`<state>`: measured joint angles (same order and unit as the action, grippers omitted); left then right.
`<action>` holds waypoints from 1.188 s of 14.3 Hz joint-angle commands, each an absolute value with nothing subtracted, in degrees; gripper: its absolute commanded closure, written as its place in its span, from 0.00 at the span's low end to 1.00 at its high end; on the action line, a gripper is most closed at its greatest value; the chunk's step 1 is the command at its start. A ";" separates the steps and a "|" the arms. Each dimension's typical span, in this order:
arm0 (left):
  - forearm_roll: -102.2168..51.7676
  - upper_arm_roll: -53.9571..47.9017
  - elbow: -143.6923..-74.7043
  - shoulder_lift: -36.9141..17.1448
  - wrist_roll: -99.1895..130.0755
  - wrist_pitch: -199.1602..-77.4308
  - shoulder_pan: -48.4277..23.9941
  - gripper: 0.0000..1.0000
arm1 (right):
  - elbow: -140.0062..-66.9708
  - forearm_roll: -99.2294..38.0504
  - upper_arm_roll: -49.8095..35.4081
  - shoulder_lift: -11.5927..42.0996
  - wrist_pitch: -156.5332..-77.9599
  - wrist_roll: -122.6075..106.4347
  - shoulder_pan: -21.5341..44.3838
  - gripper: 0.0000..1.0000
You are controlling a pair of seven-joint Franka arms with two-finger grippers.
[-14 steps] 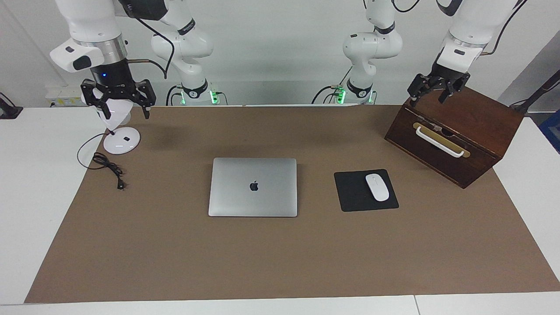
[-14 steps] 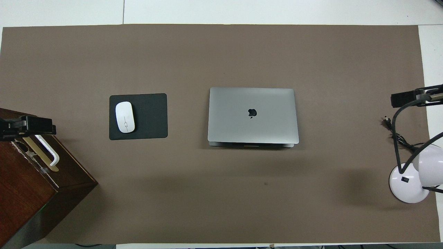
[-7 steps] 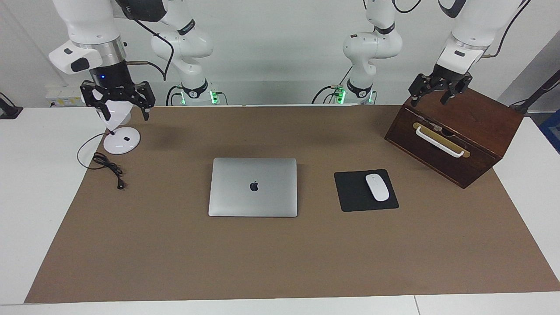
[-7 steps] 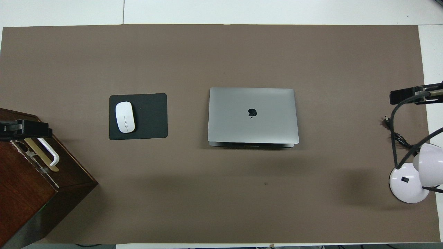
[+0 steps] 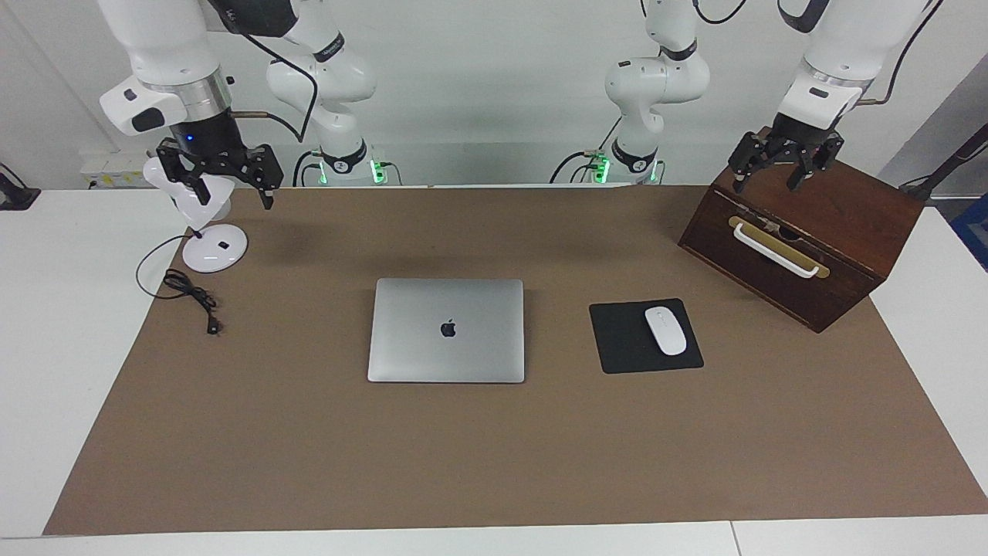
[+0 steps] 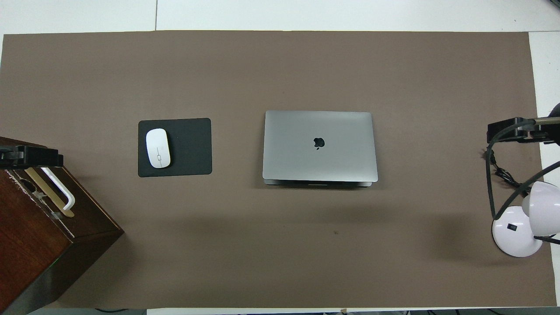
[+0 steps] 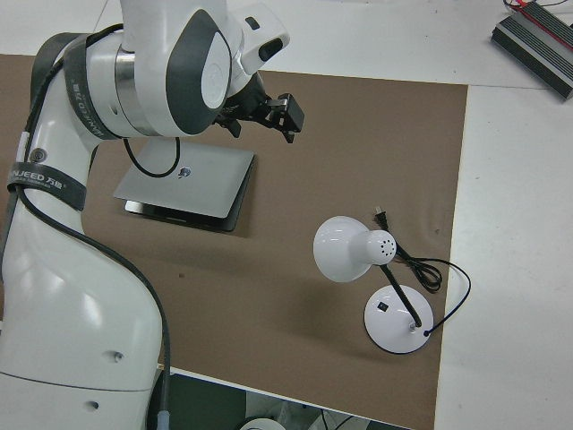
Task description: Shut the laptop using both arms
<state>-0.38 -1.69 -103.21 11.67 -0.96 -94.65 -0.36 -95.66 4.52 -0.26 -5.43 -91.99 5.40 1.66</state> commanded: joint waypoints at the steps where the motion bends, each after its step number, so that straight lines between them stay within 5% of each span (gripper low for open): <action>1: -0.79 -2.02 -103.18 11.51 -2.55 -95.27 0.53 0.00 | -95.62 3.25 -0.53 -5.80 -90.18 6.50 1.23 0.00; 17: -0.70 -1.93 -103.53 11.60 -2.55 -95.36 0.53 0.00 | -95.45 0.44 -0.44 -5.71 -89.56 8.25 0.97 0.00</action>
<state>-0.38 -1.61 -103.22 11.53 -1.49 -94.69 -0.34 -95.65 1.65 -0.13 -5.43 -89.92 5.80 1.28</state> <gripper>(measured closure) 0.000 0.000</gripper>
